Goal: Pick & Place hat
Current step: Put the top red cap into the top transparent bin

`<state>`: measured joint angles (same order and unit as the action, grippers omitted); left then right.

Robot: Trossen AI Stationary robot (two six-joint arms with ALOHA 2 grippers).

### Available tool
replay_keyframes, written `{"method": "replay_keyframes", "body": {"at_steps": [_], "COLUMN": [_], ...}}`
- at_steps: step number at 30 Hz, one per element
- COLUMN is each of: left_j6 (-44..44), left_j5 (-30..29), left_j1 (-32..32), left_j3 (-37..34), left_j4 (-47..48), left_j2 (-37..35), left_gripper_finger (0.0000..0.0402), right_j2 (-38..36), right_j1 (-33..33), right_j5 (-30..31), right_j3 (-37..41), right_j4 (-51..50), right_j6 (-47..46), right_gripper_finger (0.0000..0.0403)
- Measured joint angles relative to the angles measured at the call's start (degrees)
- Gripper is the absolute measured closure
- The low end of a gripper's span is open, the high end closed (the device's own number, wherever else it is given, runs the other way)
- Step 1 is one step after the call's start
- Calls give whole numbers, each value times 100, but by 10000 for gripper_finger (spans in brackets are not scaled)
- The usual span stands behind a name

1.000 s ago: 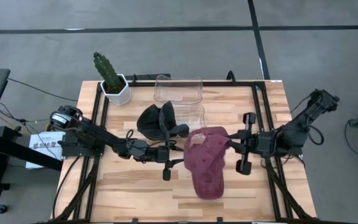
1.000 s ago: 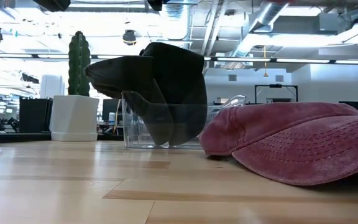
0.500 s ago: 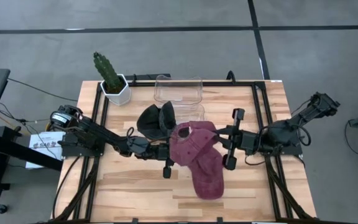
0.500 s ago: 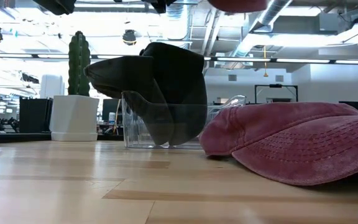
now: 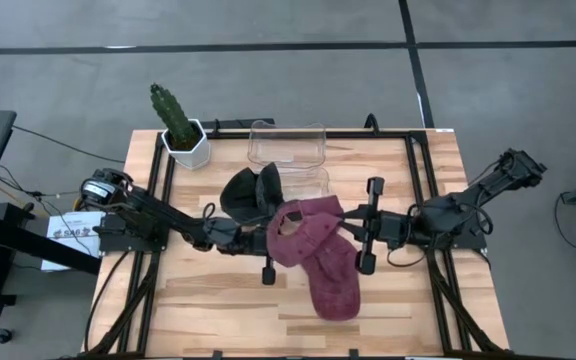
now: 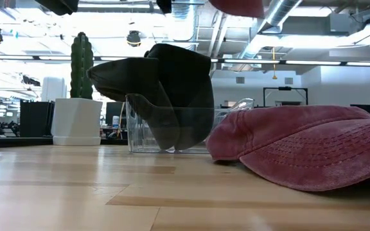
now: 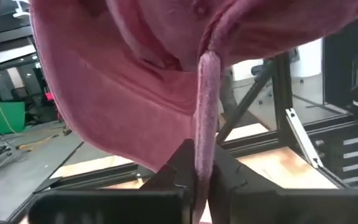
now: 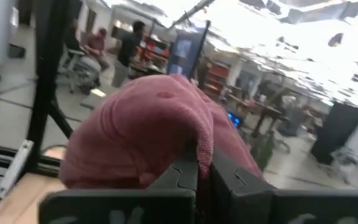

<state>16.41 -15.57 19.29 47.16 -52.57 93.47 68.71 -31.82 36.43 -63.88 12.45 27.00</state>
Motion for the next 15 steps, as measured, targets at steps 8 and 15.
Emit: {"method": "replay_keyframes", "body": {"at_steps": [8, 15], "left_j6": [-66, -219], "left_j5": [-301, -481], "left_j1": [411, 592], "left_j3": [0, 4], "left_j4": [1338, 2632], "left_j2": [-684, -1370], "left_gripper_finger": [390, 391], "right_j2": [-94, -166], "right_j1": [-501, -835], "right_j5": [1294, 1467], "right_j3": [0, 2], "right_j4": [2, -392], "right_j6": [313, 185], "right_gripper_finger": [397, 401]}}
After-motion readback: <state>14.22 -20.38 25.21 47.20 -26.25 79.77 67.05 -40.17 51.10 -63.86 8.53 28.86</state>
